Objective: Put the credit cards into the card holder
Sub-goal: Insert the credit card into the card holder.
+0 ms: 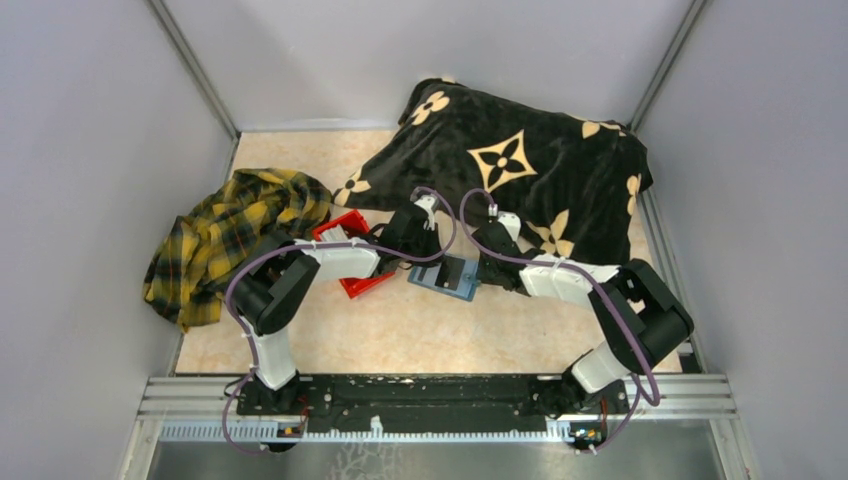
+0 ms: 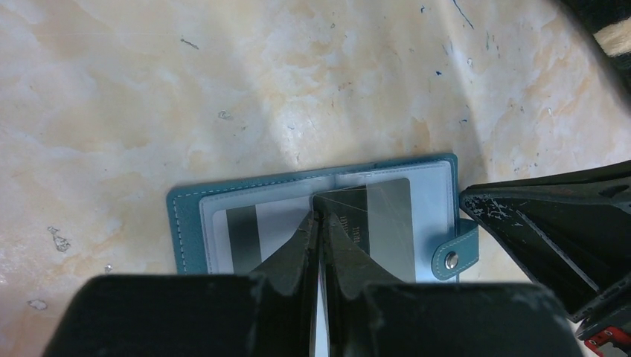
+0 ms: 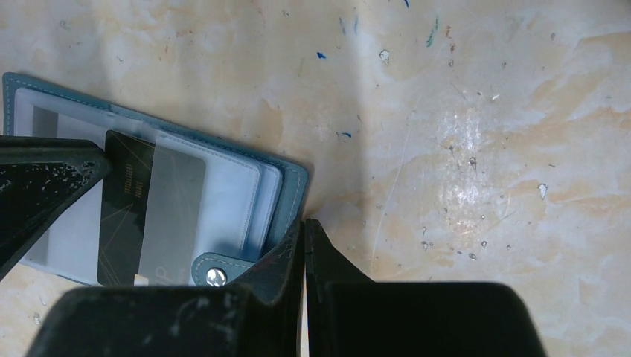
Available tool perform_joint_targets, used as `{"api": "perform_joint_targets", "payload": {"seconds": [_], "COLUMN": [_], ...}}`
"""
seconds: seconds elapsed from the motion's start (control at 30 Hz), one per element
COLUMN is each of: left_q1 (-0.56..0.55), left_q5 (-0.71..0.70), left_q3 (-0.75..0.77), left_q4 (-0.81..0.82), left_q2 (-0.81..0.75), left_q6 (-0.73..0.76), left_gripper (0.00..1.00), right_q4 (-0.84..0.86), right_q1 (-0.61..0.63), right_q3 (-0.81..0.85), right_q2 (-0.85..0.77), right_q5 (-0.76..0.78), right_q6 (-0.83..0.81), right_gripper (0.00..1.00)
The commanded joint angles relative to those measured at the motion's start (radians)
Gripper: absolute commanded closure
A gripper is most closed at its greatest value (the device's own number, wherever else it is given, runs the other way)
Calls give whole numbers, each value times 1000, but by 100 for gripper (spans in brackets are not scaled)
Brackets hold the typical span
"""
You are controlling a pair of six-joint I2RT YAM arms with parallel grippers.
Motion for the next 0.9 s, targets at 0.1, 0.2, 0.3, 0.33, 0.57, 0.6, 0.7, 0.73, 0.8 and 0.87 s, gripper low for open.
{"api": "perform_joint_targets", "payload": {"seconds": [0.1,0.2,0.3,0.33,0.57,0.6,0.7,0.73,0.8,0.87], "left_q1": [2,2,2,2,2,2,2,2,2,2], "left_q5": [18,-28,-69,-84,-134,-131,-118,-113,-102,-96], "left_q3": [-11,-21,-15,-12,-7,-9,-36,-46,-62,-78], "left_q4": [14,11,-5,-16,-59,-61,-59,-58,-55,-52], "left_q2": [-14,-44,-68,-75,-115,-118,-129,-133,-139,-147], "left_q6": [-10,-19,-32,-35,-47,-47,-56,-57,-62,-64], "left_gripper": [87,79,70,68,63,64,68,69,74,79], "right_q4": [2,-2,-6,-7,-4,-5,-6,-5,-6,-5], "right_q1": [-10,-10,-11,-11,-11,-11,-11,-11,-11,-10], "right_q3": [31,32,32,32,25,24,25,24,24,23], "right_q2": [20,15,15,15,19,18,17,15,14,14], "right_q5": [-12,-10,-11,-11,-13,-13,-14,-15,-15,-17], "right_q6": [7,4,2,2,1,0,0,-1,-2,-1], "right_gripper": [100,100,100,100,100,100,100,100,100,100]}}
